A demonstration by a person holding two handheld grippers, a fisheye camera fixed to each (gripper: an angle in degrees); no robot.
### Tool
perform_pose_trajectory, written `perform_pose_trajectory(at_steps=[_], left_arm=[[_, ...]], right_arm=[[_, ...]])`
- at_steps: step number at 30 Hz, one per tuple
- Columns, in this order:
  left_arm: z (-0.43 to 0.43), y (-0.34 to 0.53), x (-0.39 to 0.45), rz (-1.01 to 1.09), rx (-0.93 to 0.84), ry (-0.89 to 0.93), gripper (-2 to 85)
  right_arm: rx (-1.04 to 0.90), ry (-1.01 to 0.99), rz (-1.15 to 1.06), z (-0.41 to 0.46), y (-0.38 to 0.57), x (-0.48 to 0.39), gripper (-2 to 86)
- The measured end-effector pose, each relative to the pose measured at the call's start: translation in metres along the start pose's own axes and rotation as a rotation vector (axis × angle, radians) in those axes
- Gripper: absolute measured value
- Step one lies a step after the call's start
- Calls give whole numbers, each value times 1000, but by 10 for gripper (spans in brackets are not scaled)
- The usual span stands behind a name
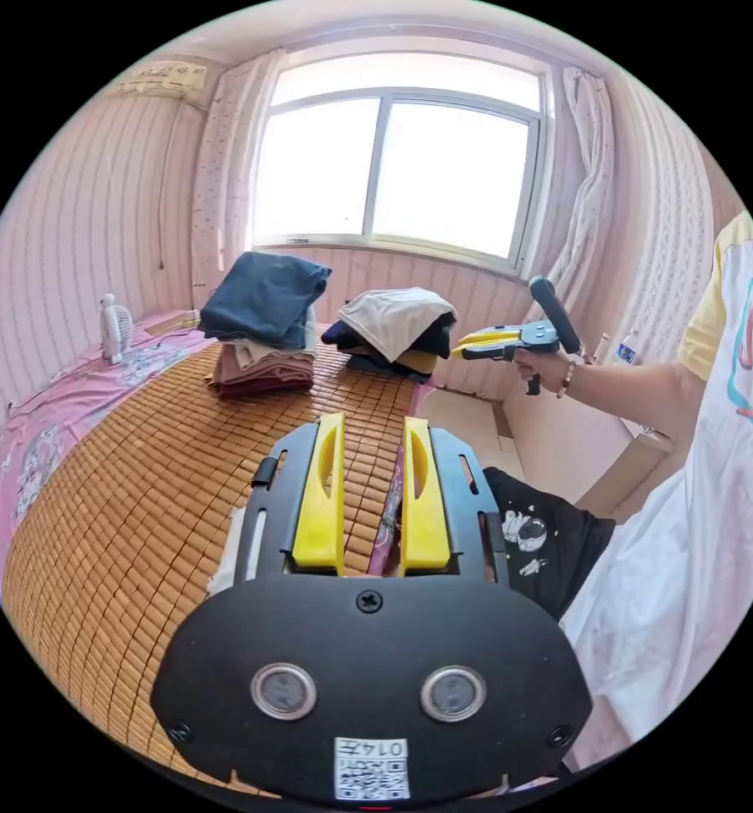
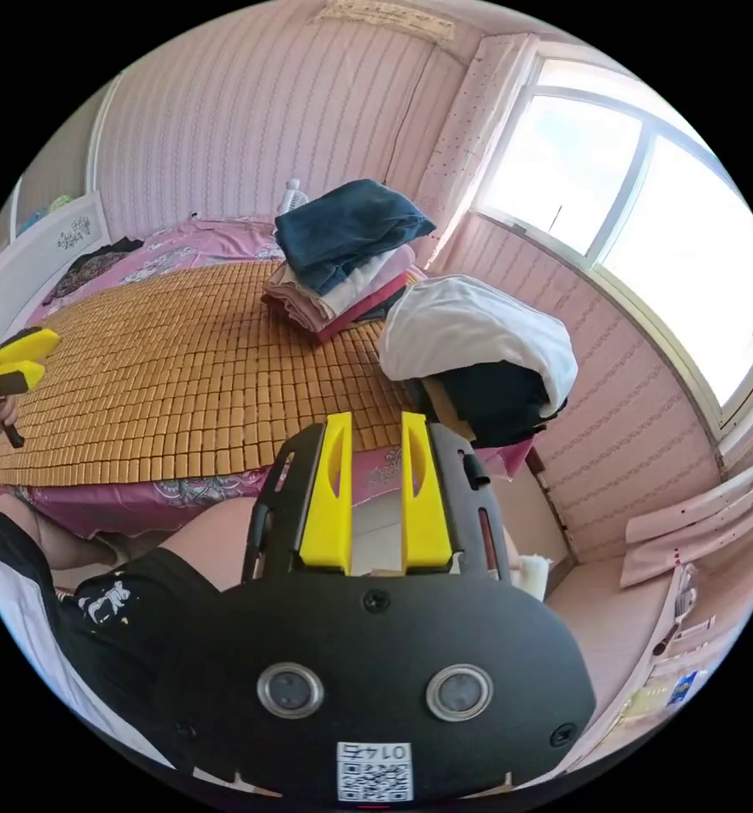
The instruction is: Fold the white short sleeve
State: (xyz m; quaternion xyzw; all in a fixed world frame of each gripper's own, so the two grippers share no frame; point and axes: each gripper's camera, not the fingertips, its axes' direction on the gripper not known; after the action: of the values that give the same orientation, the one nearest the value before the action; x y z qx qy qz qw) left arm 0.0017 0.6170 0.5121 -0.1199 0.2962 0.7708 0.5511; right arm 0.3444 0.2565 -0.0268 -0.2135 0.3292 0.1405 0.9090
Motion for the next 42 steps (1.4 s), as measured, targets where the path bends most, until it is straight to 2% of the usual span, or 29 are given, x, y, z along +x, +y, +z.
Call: perform_pose_trajectory(at_steps=[4, 8, 12, 15, 17, 20, 22, 23, 27, 32, 38, 42], left_arm=[[77, -69, -17, 39, -75, 61, 107], [166, -139, -48, -75, -110, 203, 116], [250, -197, -72, -147, -188, 229, 161], [294, -231, -83, -167, -222, 232, 165], [313, -250, -88, -205, -217, 292, 162], [329, -277, -82, -205, -229, 403, 117], [330, -284, -77, -183, -323, 311, 43], [325, -285, -75, -165, -364, 293, 8], [261, -264, -79, -152, -270, 440, -8], [133, -193, -94, -238, -166, 386, -10], [-54, -86, -71, -337, -7, -13, -10], [-146, -43, -40, -367, 157, -296, -9]], right_arm=[[101, 89, 167, 10, 6, 75, 94], [114, -2, 350, 41, 17, 144, 108], [123, -79, 413, 64, 35, 180, 94], [163, -74, 399, 70, 54, 195, 59], [225, -168, 415, 70, 74, 206, 30], [298, -287, 452, 69, 104, 215, 17], [327, -333, 459, 64, 117, 215, 12], [353, -371, 445, 57, 123, 214, 10], [495, -541, 367, 26, 130, 200, 7], [499, -863, 194, 17, 99, 146, 6], [434, -1136, -13, 24, 40, 31, 7], [508, -1099, -86, 8, 13, -17, 9]])
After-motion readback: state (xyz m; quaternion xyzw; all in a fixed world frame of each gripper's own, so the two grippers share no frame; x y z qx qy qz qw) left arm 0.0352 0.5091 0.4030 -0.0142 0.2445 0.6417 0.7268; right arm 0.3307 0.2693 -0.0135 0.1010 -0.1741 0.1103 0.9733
